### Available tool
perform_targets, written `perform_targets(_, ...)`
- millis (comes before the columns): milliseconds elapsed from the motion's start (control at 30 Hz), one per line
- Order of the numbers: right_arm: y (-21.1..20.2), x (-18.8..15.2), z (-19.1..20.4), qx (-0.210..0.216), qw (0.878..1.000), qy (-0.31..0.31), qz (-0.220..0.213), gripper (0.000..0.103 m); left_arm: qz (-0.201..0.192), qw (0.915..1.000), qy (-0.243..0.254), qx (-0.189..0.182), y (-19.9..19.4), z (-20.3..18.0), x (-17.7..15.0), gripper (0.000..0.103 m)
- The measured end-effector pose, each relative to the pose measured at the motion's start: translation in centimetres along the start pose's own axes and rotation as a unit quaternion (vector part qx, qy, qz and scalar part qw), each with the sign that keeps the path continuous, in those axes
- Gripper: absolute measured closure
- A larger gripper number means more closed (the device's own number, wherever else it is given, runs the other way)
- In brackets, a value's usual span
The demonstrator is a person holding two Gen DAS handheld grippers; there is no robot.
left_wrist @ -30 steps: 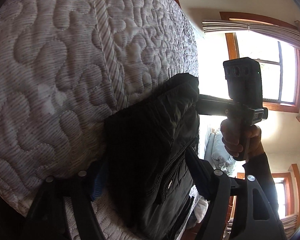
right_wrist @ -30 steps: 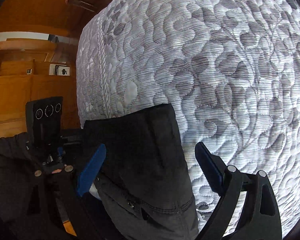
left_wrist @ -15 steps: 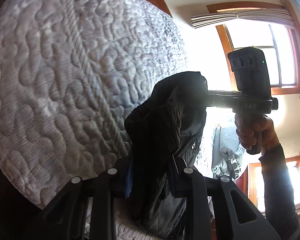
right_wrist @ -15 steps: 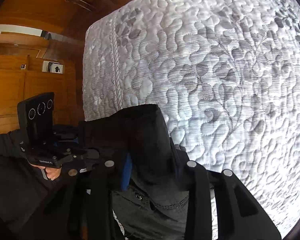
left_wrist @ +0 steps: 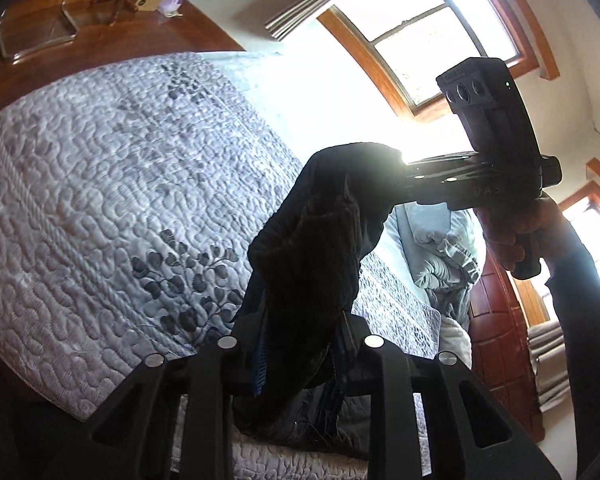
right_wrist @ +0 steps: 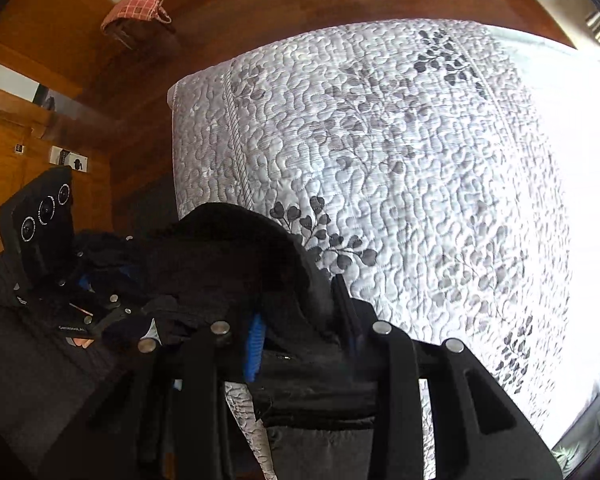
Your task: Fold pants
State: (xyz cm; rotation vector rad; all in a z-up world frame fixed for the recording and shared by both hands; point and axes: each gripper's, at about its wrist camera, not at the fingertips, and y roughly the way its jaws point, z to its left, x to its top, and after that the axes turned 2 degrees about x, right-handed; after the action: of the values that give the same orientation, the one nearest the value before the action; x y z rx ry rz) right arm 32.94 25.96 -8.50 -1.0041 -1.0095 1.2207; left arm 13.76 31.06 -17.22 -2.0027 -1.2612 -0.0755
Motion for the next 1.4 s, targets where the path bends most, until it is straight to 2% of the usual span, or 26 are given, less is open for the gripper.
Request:
perform_targets(300, -5.4, -8.1, 1.1, -0.043, 0.997, 0.030, -0.048, 0.076, 0.004, 0.9956, 0.093, -0.011, -0.2, -8.1, -2.3, 0.078)
perform_targets(533, -7.1, -12.5, 1.3, -0.065, 0.994, 0.044, -0.076, 0.078, 0.008, 0.9891, 0.146, -0.016, 0.3, -12.9, -4.0, 0.078)
perform_targets(900, -9.3, -19.7, 0.7, -0.082, 0.988, 0.072, -0.110, 0.079, 0.025, 0.9795, 0.198, -0.027, 1.7, -18.1, -6.4, 0.078)
perform_targets(1400, -9.3, -28.9, -1.0, -0.102, 0.979, 0.118, -0.128, 0.081, 0.060, 0.9618, 0.264, -0.038, 5.1, -23.9, -11.3, 0.078)
